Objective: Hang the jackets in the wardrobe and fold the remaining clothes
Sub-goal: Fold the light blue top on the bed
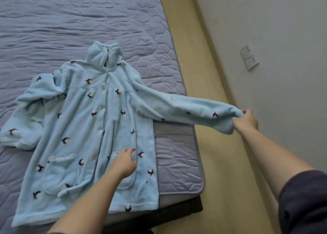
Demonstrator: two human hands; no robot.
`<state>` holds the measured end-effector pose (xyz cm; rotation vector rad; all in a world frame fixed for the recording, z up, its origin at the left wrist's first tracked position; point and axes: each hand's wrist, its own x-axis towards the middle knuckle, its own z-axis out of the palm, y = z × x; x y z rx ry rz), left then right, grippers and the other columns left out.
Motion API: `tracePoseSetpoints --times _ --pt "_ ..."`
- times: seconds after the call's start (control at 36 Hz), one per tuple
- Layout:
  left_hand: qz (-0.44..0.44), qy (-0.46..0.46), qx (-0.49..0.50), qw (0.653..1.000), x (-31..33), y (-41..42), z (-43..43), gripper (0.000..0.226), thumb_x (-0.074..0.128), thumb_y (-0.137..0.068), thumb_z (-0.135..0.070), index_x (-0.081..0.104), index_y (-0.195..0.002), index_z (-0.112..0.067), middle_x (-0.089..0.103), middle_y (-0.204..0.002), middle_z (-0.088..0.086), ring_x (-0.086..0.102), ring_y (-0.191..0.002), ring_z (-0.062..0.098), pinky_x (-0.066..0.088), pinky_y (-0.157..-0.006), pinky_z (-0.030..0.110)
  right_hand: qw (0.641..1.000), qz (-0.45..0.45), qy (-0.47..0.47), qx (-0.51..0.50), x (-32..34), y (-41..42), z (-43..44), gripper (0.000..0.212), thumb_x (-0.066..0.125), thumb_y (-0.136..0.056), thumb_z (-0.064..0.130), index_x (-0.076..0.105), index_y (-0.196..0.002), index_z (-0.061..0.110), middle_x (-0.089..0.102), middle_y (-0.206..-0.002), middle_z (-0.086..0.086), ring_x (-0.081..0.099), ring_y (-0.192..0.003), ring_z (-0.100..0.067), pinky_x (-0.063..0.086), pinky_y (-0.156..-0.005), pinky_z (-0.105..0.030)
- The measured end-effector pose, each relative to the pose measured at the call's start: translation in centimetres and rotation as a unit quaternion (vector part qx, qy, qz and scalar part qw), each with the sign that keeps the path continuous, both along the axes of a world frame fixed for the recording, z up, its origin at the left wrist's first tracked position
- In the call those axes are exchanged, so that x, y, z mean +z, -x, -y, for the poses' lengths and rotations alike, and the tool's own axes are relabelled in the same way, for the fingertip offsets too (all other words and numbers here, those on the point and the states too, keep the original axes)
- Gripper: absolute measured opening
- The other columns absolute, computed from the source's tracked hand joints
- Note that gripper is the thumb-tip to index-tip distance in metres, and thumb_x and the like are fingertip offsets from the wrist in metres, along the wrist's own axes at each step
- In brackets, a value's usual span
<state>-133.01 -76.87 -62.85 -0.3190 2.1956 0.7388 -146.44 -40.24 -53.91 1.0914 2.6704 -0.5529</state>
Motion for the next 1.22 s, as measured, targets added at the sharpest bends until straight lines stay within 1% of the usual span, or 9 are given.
tracePoseSetpoints --times 0.11,0.28,0.47,0.67,0.78,0.83,0.94,1.03,1.22 --pt "-0.008 0.007 -0.006 1.000 1.1 0.6 0.0 0.053 0.043 -0.096 -0.019 0.029 -0.147 -0.017 0.032 -0.151 0.008 0.042 -0.130 0.027 0.040 -0.097 0.035 0.996 0.042 0.040 0.070 -1.4 -3.4 2.4 0.047 0.056 -0.085 0.015 0.045 -0.130 0.011 0.059 -0.121 -0.020 0.058 -0.105 -0.038 0.042 -0.076 -0.033" --pt "0.004 0.032 -0.011 0.999 0.6 -1.4 3.1 0.047 0.045 -0.095 -0.018 0.037 -0.141 -0.016 0.034 -0.147 0.007 0.043 -0.127 0.026 0.041 -0.099 0.038 0.944 0.225 0.121 0.208 -7.4 -12.0 11.8 0.042 0.055 -0.089 0.021 0.048 -0.130 0.011 0.055 -0.131 -0.014 0.053 -0.117 -0.032 0.044 -0.094 -0.035" --pt "-0.007 0.181 0.040 0.983 -1.6 -9.2 12.0 0.044 0.051 -0.089 -0.021 0.046 -0.131 -0.013 0.043 -0.135 0.010 0.045 -0.121 0.029 0.042 -0.093 0.041 0.883 0.285 0.116 0.354 -12.2 -21.3 22.1 0.052 0.053 -0.088 0.024 0.036 -0.138 0.023 0.041 -0.135 -0.007 0.045 -0.122 -0.029 0.042 -0.095 -0.037" --pt "0.044 0.260 0.228 0.937 -5.1 -17.7 23.7 0.060 0.057 -0.087 -0.022 0.032 -0.141 -0.011 0.030 -0.147 0.017 0.032 -0.130 0.038 0.036 -0.099 0.051 0.945 0.234 0.132 0.188 -15.9 -25.2 25.7 0.082 0.062 -0.085 0.023 0.011 -0.149 0.027 0.030 -0.137 -0.014 0.046 -0.118 -0.038 0.043 -0.096 -0.040" --pt "0.064 0.214 0.330 0.917 -7.7 -20.4 27.7 0.073 0.060 -0.090 -0.029 0.023 -0.146 -0.003 0.033 -0.146 0.027 0.036 -0.129 0.044 0.034 -0.102 0.050 0.972 0.208 0.082 0.074 -17.6 -26.0 26.2 0.071 0.062 -0.086 0.027 0.021 -0.143 0.017 0.042 -0.135 -0.019 0.048 -0.118 -0.041 0.043 -0.094 -0.043" --pt "0.057 0.177 0.356 0.916 -8.7 -20.9 29.0 0.067 0.062 -0.090 -0.031 0.032 -0.140 0.001 0.042 -0.139 0.027 0.043 -0.124 0.044 0.037 -0.096 0.046 0.967 0.231 0.102 0.026 -18.3 -26.0 26.3 0.055 0.061 -0.087 0.027 0.033 -0.131 0.007 0.051 -0.130 -0.020 0.052 -0.116 -0.039 0.043 -0.091 -0.040" --pt "0.024 0.142 0.317 0.938 -9.9 -21.2 30.8 0.029 0.058 -0.092 -0.029 0.062 -0.105 -0.003 0.067 -0.099 0.022 0.062 -0.090 0.038 0.047 -0.079 0.041 0.959 0.246 0.116 0.075 -19.2 -26.5 25.9 0.042 0.057 -0.092 0.023 0.052 -0.126 -0.002 0.057 -0.128 -0.022 0.053 -0.118 -0.037 0.042 -0.091 -0.034" --pt "0.016 0.151 0.325 0.933 -9.9 -22.6 32.0 0.021 0.055 -0.093 -0.025 0.067 -0.096 -0.008 0.066 -0.066 0.011 0.063 -0.058 0.024 0.043 -0.059 0.033 0.968 0.221 0.068 0.097 -18.5 -26.4 23.9 0.035 0.057 -0.094 0.021 0.057 -0.121 -0.001 0.060 -0.121 -0.023 0.056 -0.112 -0.038 0.043 -0.085 -0.035" --pt "0.170 0.009 0.367 0.914 -9.4 -27.9 28.6 0.020 0.046 -0.098 -0.014 0.061 -0.107 -0.005 0.070 -0.075 0.016 0.061 -0.042 0.021 0.045 -0.042 0.024 0.961 0.232 -0.057 0.139 -15.8 -25.3 18.1 0.029 0.053 -0.094 0.017 0.061 -0.114 -0.002 0.062 -0.109 -0.027 0.058 -0.100 -0.040 0.042 -0.073 -0.036"
